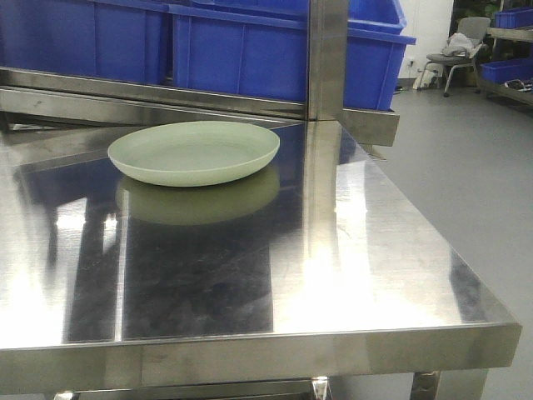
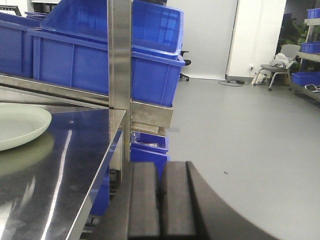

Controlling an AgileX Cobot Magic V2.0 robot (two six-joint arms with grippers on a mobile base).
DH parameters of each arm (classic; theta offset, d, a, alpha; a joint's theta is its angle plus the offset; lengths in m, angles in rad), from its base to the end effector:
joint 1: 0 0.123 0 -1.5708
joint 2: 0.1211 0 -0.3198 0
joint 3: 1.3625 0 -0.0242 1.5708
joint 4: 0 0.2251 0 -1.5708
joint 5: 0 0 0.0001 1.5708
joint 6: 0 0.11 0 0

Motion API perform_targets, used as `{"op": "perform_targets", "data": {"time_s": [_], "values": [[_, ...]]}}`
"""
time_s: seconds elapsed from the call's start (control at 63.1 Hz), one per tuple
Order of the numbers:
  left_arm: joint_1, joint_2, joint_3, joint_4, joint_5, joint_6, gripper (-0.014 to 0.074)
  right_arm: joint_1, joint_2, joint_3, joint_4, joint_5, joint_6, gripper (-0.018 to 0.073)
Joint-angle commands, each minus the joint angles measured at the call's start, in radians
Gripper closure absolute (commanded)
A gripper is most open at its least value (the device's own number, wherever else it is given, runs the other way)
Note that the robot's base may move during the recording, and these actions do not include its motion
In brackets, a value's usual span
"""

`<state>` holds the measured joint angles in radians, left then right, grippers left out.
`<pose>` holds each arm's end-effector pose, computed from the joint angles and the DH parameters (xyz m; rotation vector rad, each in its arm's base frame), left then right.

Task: Place green plate on second shelf with right arm
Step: 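Move the right gripper toward the pale green plate's rim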

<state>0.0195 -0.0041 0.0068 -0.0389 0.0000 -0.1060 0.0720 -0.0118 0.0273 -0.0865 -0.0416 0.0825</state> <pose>0.0143 0.0003 0.2126 -0.1221 1.4821 -0.1014 0.0141 0.0014 0.2105 -0.0583 1.4568 0.0582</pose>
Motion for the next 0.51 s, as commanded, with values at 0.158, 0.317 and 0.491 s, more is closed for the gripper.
{"op": "perform_targets", "data": {"time_s": [0.158, 0.317, 0.491], "values": [[-0.002, -0.018, 0.041, -0.006, -0.079, -0.003, 0.0466, 0.001, -0.017, -0.039, -0.001, -0.120, 0.121, 0.0512], [-0.002, -0.018, 0.041, -0.006, -0.079, -0.003, 0.0466, 0.002, 0.035, -0.105, -0.001, -0.120, 0.210, 0.0512], [-0.002, -0.018, 0.041, -0.006, -0.079, -0.003, 0.0466, 0.033, 0.223, -0.255, -0.003, -0.105, 0.214, 0.0512]]}}
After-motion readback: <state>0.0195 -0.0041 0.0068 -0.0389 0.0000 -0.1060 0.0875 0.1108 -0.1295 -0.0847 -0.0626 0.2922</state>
